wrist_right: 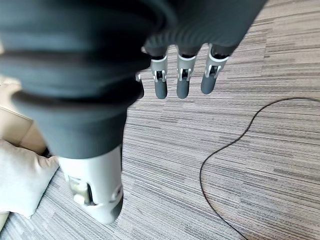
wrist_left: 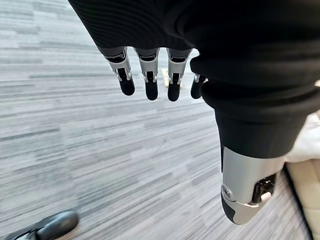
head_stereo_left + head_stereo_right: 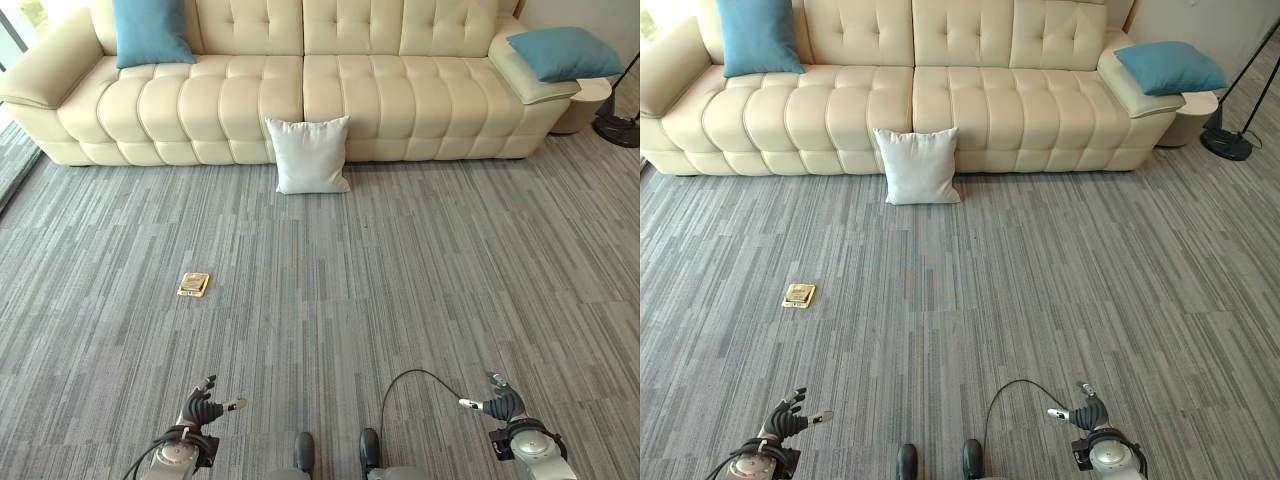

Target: Pick up all the scattered cushions and arrange them neatly on the sofa.

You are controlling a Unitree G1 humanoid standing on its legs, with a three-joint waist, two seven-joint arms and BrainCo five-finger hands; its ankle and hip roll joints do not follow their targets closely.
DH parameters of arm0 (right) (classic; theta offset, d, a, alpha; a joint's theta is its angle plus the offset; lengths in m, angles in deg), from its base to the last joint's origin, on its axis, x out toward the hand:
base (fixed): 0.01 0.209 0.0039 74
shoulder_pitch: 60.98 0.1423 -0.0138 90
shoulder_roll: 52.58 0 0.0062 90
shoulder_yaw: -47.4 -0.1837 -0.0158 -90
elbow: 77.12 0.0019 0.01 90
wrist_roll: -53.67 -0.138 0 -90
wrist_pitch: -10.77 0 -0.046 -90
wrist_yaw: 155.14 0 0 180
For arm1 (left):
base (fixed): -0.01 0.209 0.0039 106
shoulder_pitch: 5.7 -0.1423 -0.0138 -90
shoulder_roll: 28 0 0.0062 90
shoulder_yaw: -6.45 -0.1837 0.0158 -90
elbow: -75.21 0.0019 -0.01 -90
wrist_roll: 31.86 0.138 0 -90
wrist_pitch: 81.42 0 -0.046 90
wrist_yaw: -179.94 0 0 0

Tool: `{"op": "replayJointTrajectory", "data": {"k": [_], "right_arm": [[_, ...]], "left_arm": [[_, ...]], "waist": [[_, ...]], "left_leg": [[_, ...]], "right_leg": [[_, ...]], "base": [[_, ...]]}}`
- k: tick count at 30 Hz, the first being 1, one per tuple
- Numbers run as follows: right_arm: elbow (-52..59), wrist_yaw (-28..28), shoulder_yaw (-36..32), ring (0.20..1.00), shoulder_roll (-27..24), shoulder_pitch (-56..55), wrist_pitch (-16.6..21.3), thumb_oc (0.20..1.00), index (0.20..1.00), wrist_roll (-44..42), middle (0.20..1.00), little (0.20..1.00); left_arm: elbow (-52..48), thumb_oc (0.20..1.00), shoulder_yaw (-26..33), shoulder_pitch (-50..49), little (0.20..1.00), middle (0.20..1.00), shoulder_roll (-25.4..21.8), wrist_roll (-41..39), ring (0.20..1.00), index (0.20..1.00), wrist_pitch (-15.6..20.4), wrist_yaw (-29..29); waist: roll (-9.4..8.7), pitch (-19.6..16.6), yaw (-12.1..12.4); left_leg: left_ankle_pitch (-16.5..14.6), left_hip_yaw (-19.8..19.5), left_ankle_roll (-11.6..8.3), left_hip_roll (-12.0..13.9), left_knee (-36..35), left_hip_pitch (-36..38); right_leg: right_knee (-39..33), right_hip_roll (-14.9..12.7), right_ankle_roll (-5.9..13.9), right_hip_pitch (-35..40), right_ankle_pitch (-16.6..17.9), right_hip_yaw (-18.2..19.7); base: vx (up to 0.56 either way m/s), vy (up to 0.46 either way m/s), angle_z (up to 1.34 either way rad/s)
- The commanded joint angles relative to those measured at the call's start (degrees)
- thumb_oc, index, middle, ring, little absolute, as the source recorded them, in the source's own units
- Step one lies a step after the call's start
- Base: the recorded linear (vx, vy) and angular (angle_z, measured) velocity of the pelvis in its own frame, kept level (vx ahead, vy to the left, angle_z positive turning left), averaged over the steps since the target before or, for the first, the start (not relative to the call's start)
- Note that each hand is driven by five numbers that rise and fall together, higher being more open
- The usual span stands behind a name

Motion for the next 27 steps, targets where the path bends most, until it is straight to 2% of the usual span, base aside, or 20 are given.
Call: {"op": "replayJointTrajectory", "data": {"k": [1,3,6,11,14,17,18,19,20,21,22,23,26,27], "right_arm": [[1.9,0.8,-0.5,1.0,-2.9,3.3,0.4,1.0,1.0,0.3,1.0,1.0],[2.3,0.8,-0.1,1.0,-2.8,3.4,0.4,1.0,1.0,0.4,1.0,1.0],[2.3,1.0,0.0,1.0,-3.0,3.3,0.5,1.0,1.0,0.5,1.0,1.0],[2.5,1.4,-0.2,1.0,-3.3,2.2,0.4,1.0,1.0,0.0,1.0,1.0],[3.1,1.2,-0.8,1.0,-3.7,0.2,0.4,1.0,1.0,0.1,1.0,1.0],[2.5,0.7,-1.3,1.0,-3.7,-0.8,0.5,1.0,1.0,-0.5,1.0,1.0],[2.5,0.9,-1.4,1.0,-3.7,-0.8,0.9,1.0,1.0,-1.0,1.0,1.0],[2.7,0.8,-1.7,1.0,-3.7,-1.0,0.9,1.0,1.0,-1.4,1.0,1.0],[2.7,0.8,-1.7,1.0,-3.7,-1.0,0.9,1.0,1.0,-1.4,1.0,1.0],[2.4,0.5,-1.7,1.0,-4.0,-0.7,1.1,1.0,1.0,-2.1,1.0,1.0],[2.4,0.5,-1.7,1.0,-4.0,-0.7,1.1,1.0,1.0,-2.1,1.0,1.0],[1.1,0.9,-1.6,1.0,-4.3,0.1,1.2,1.0,1.0,-2.8,1.0,1.0],[-0.2,0.9,-2.0,1.0,-4.8,0.7,1.0,1.0,1.0,-3.0,1.0,1.0],[-0.3,1.1,-2.0,1.0,-5.0,0.7,1.0,1.0,1.0,-3.0,1.0,1.0]], "left_arm": [[-2.4,1.0,1.0,1.8,1.0,1.0,-3.1,-2.6,1.0,1.0,2.1,0.9],[-2.3,1.0,0.4,2.2,1.0,1.0,-2.8,-2.5,1.0,1.0,2.1,0.9],[-1.7,1.0,-0.1,2.6,1.0,1.0,-2.5,-1.8,1.0,1.0,2.2,0.8],[-0.7,1.0,-1.5,4.3,1.0,1.0,-1.8,-1.9,1.0,1.0,2.0,1.2],[-1.3,1.0,-2.0,4.2,1.0,1.0,-1.5,-1.4,1.0,1.0,2.2,1.0],[-1.1,1.0,-2.5,3.6,1.0,1.0,-0.4,-1.5,1.0,1.0,2.2,0.6],[-0.8,1.0,-2.9,3.8,1.0,1.0,-0.1,-1.5,1.0,1.0,2.2,0.5],[-1.0,1.0,-3.2,3.8,1.0,1.0,-0.2,-1.2,1.0,1.0,2.2,0.2],[-1.0,1.0,-3.2,3.8,1.0,1.0,-0.2,-1.2,1.0,1.0,2.2,0.2],[-1.3,1.0,-3.8,4.0,1.0,1.0,-0.4,-1.1,1.0,1.0,2.1,-0.4],[-1.3,1.0,-3.8,4.0,1.0,1.0,-0.4,-1.1,1.0,1.0,2.1,-0.4],[-0.6,1.0,-4.4,4.8,1.0,1.0,-0.4,-0.9,1.0,1.0,2.0,-0.5],[0.0,1.0,-5.2,5.3,1.0,1.0,-0.3,0.2,1.0,1.0,1.7,-0.6],[0.1,1.0,-5.2,5.3,1.0,1.0,-0.3,0.4,1.0,1.0,1.6,-0.6]], "waist": [[-0.26,2.5,0.3],[0.58,3.2,-0.3],[1.29,3.2,-1.2],[1.47,3.9,-4.3],[1.48,3.3,-5.1],[2.7,2.2,-5.8],[3.24,2.3,-6.0],[3.34,2.2,-6.3],[3.15,2.1,-6.4],[2.92,2.3,-6.7],[2.92,2.3,-6.6],[1.78,3.1,-6.1],[0.75,4.0,-5.0],[0.55,4.3,-4.5]], "left_leg": [[-12.6,-2.1,1.88,-3.3,10.6,-0.5],[-12.9,-2.9,2.15,-3.4,10.5,0.7],[-12.8,-3.5,1.75,-3.3,8.4,4.3],[-14.2,-7.3,0.48,-3.4,5.6,12.4],[-15.4,-9.1,-0.7,-3.0,5.4,15.7],[-9.9,-8.5,-4.27,-0.9,10.6,14.0],[-7.0,-7.7,-5.79,-0.1,14.4,12.5],[-5.1,-6.5,-6.45,0.7,17.4,11.2],[-4.9,-6.6,-6.42,0.5,17.3,10.9],[-1.6,-3.5,-6.96,2.5,23.2,8.1],[-1.6,-3.4,-6.96,2.5,23.4,8.0],[-4.1,-0.8,-5.0,2.6,28.1,2.5],[-9.5,2.9,-3.07,2.6,25.7,-4.1],[-10.1,3.4,-2.84,2.0,23.4,-6.3]], "right_leg": [[15.5,-4.1,7.18,-3.3,-3.8,2.8],[19.0,-3.1,6.32,-6.1,-4.4,2.6],[16.9,-1.0,5.27,-8.7,-6.1,0.1],[6.7,1.8,5.81,-14.2,-2.6,-5.5],[5.6,1.3,4.9,-13.5,-1.8,-6.6],[7.4,1.8,3.09,-11.5,-2.7,-6.2],[7.7,1.9,2.15,-10.3,-3.6,-6.5],[8.0,2.0,1.36,-9.4,-4.7,-6.3],[7.9,1.7,1.4,-9.5,-4.5,-6.3],[8.7,2.0,-0.13,-7.9,-6.7,-5.6],[8.8,2.0,-0.14,-8.0,-6.7,-5.5],[9.2,1.2,-0.83,-6.0,-8.3,-4.2],[8.1,-0.4,-0.37,-1.9,-9.9,-3.5],[7.5,-0.6,-0.19,-0.4,-10.4,-3.4]], "base": [[0.05,0.096,-0.2],[0.13,0.071,-0.02],[0.24,0.02,0.12],[0.34,-0.078,0.26],[0.36,-0.171,0.56],[0.31,-0.215,0.78],[0.26,-0.184,0.53],[0.17,-0.122,0.54],[0.27,-0.189,0.44],[0.19,-0.133,0.28],[0.37,-0.242,0.08],[0.26,-0.133,-0.14],[0.31,-0.089,-0.21],[0.31,-0.03,-0.27]]}}
